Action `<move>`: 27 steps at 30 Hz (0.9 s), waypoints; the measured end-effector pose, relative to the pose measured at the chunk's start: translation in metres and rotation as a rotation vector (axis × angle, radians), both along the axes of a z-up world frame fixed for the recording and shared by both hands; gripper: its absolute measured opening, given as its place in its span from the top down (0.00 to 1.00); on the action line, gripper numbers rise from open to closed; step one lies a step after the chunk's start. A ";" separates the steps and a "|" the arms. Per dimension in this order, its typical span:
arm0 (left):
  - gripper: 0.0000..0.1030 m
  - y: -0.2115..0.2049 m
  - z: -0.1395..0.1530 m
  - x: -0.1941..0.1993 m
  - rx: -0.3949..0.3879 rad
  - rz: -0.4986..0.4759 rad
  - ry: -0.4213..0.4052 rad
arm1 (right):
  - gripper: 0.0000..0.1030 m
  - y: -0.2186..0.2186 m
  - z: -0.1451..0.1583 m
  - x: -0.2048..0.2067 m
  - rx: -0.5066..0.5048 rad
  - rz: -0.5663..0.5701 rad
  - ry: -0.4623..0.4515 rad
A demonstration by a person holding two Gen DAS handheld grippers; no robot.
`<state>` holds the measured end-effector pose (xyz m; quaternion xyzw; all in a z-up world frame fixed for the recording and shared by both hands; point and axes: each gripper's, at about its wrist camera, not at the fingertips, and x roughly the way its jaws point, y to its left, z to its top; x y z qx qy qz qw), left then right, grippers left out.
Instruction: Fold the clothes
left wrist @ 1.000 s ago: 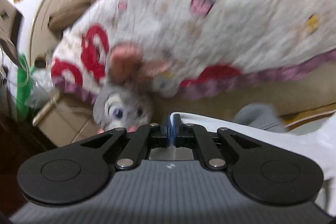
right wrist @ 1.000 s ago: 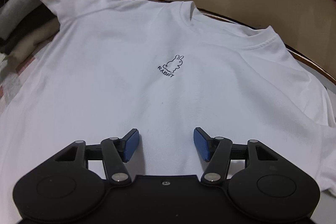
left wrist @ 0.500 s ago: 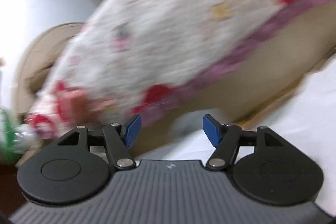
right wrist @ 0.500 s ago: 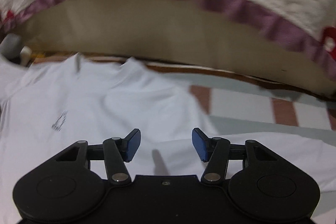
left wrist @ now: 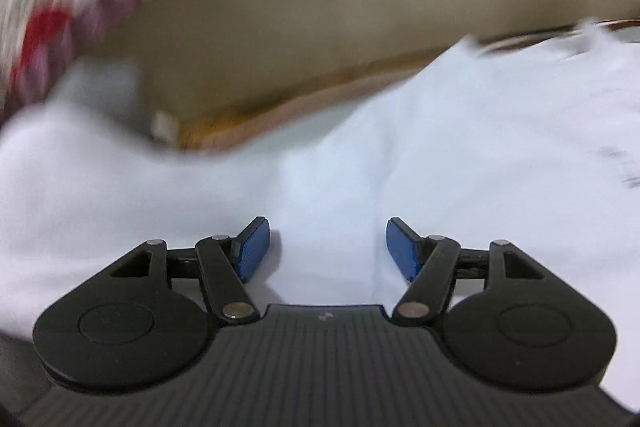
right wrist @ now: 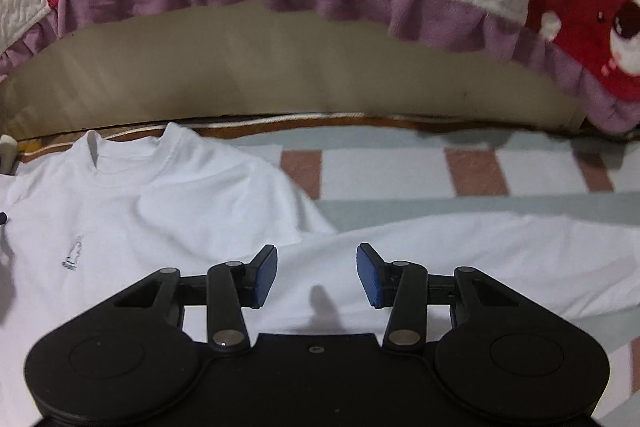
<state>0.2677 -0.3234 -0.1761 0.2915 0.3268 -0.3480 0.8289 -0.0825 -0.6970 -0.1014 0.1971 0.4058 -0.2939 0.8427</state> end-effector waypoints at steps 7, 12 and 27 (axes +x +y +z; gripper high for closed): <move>0.38 -0.006 0.013 0.005 0.006 -0.012 -0.030 | 0.52 -0.020 -0.007 0.033 0.015 0.135 -0.024; 0.37 -0.070 0.044 -0.027 -0.200 -0.261 -0.004 | 0.53 -0.024 -0.006 0.053 0.045 0.278 -0.027; 0.28 -0.260 -0.029 -0.098 -0.241 -0.568 0.297 | 0.51 -0.055 -0.014 0.068 0.137 0.244 0.078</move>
